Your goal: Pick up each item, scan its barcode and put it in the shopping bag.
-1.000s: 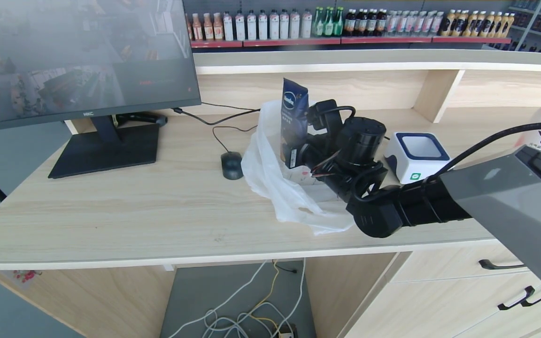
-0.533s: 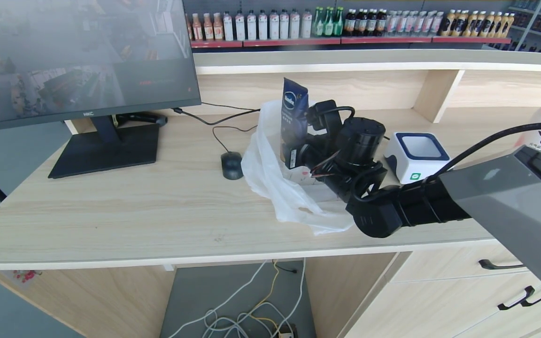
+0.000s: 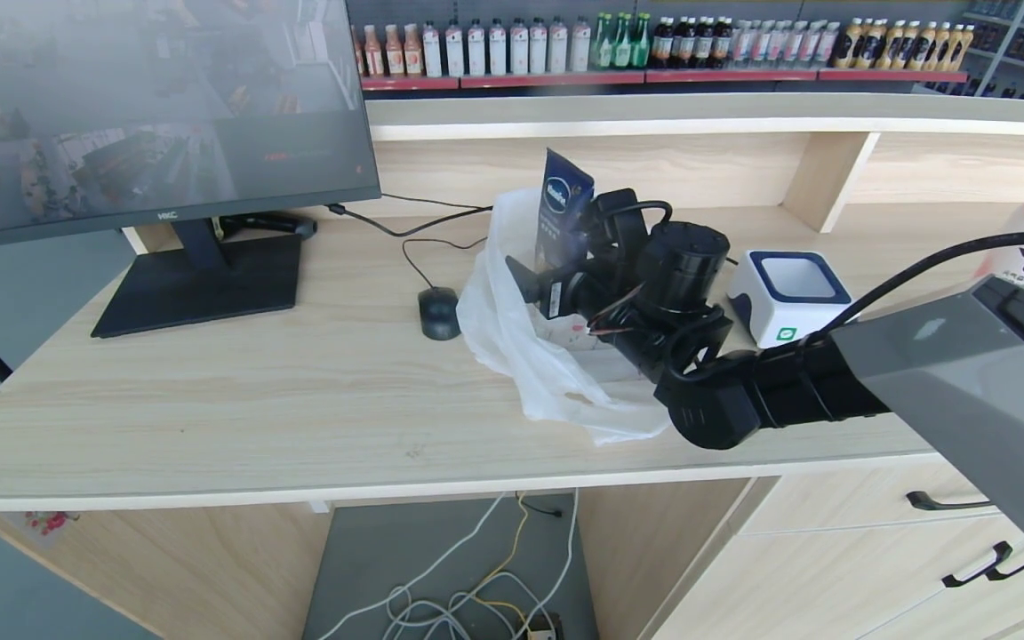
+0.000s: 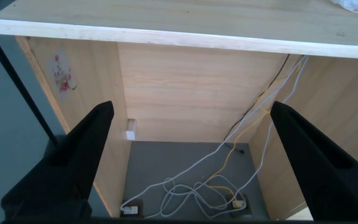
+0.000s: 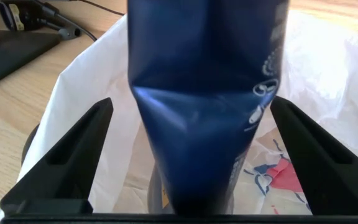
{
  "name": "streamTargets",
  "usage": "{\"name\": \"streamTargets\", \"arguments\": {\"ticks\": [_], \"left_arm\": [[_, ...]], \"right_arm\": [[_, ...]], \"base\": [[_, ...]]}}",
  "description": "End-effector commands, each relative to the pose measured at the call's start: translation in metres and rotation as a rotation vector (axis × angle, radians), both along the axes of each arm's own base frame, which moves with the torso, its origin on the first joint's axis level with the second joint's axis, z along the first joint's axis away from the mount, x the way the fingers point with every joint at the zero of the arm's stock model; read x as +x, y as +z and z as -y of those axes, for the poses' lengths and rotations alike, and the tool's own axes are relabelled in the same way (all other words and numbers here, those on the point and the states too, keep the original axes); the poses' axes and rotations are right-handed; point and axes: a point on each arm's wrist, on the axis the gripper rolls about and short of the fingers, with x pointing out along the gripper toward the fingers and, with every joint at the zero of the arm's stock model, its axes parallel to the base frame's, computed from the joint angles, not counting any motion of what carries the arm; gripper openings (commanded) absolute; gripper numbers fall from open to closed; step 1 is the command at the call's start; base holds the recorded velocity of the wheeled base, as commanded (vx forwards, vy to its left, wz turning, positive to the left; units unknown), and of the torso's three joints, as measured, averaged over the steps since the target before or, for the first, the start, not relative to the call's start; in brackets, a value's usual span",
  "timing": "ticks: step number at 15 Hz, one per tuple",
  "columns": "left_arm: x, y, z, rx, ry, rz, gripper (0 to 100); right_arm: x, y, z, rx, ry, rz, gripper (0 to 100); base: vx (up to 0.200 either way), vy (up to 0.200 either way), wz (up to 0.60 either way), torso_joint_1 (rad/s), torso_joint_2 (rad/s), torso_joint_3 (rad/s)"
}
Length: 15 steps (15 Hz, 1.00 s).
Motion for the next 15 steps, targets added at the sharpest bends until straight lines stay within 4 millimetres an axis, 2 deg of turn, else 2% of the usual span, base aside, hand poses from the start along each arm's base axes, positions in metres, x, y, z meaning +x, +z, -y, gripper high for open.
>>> {"name": "streamTargets", "arguments": {"ticks": [1, 11, 13, 15], "left_arm": [[0.0, 0.0, 0.0, 0.0, 0.002, -0.001, 100], [0.0, 0.0, 0.0, 0.0, 0.0, -0.001, 100], [0.0, 0.0, 0.0, 0.0, 0.002, 0.001, 100], [0.0, 0.0, 0.0, 0.0, 0.0, 0.001, 100]], "right_arm": [[-0.001, 0.003, 0.001, 0.004, 0.0, 0.007, 100], [-0.014, 0.031, 0.009, 0.034, -0.02, 0.053, 100], [-0.024, 0.041, 0.017, 0.025, -0.025, 0.066, 100], [-0.037, 0.043, 0.025, 0.012, -0.025, 0.045, 100]], "base": [[0.0, 0.0, 0.0, 0.0, 0.0, 0.0], [0.0, 0.0, 0.0, 0.0, 0.0, 0.0], [0.0, 0.0, 0.0, 0.0, 0.0, 0.0], [0.0, 0.0, 0.0, 0.0, 0.0, 0.0]]}}
